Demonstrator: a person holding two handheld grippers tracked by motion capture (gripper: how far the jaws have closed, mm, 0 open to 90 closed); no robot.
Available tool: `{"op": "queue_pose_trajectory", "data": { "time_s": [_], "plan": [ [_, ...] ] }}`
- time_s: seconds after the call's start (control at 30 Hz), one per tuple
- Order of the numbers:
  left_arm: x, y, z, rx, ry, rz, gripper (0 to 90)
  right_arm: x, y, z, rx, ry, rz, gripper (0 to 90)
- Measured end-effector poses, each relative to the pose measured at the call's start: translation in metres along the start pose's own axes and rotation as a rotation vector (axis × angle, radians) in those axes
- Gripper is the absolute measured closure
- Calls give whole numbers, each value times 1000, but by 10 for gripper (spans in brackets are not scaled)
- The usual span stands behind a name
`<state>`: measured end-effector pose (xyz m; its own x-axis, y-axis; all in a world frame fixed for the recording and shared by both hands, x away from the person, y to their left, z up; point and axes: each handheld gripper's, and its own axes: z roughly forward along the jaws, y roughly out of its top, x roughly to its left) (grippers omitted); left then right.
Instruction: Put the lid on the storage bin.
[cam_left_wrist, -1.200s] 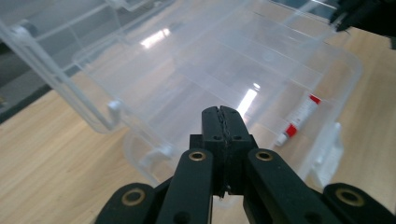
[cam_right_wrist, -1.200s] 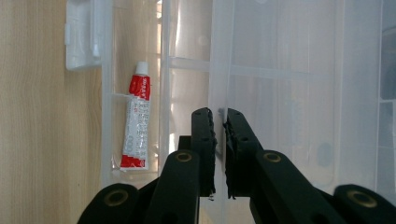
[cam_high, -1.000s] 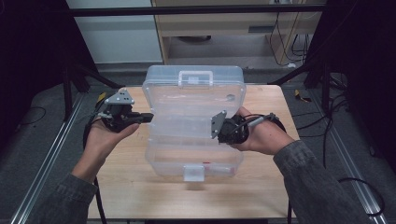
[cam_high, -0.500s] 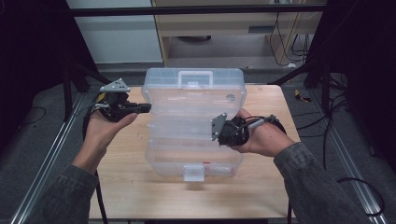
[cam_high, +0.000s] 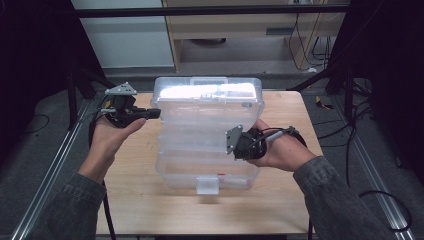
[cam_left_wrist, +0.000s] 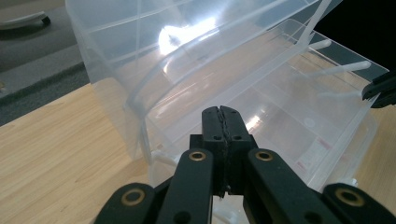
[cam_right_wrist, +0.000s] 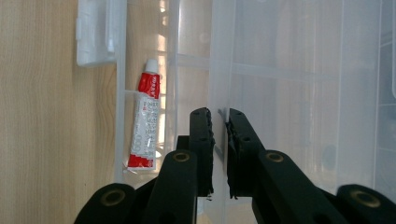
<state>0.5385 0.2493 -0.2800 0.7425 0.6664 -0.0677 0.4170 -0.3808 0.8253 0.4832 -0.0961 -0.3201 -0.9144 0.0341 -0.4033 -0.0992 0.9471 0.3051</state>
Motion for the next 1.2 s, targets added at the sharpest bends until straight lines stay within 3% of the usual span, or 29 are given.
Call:
{"op": "queue_pose_trajectory", "data": {
  "time_s": [0.4,0.6,0.63,0.73,0.9,1.2],
  "plan": [
    [-3,-14,-3,-5,-10,-10,899,9,-3,2,-11,-1,5,803],
    [-12,-28,-6,6,-28,4,899,19,-6,-4,-73,-34,58,586],
    [-12,-28,-6,6,-28,4,899,19,-6,-4,-73,-34,58,586],
    [-16,-33,-6,6,-34,7,898,26,-11,-12,-100,-76,95,501],
    [-22,-41,-6,4,-46,8,899,33,-20,-20,-130,-103,132,454],
    [-29,-52,-8,22,-54,25,899,47,-42,-27,-130,-130,199,358]
  ]
}}
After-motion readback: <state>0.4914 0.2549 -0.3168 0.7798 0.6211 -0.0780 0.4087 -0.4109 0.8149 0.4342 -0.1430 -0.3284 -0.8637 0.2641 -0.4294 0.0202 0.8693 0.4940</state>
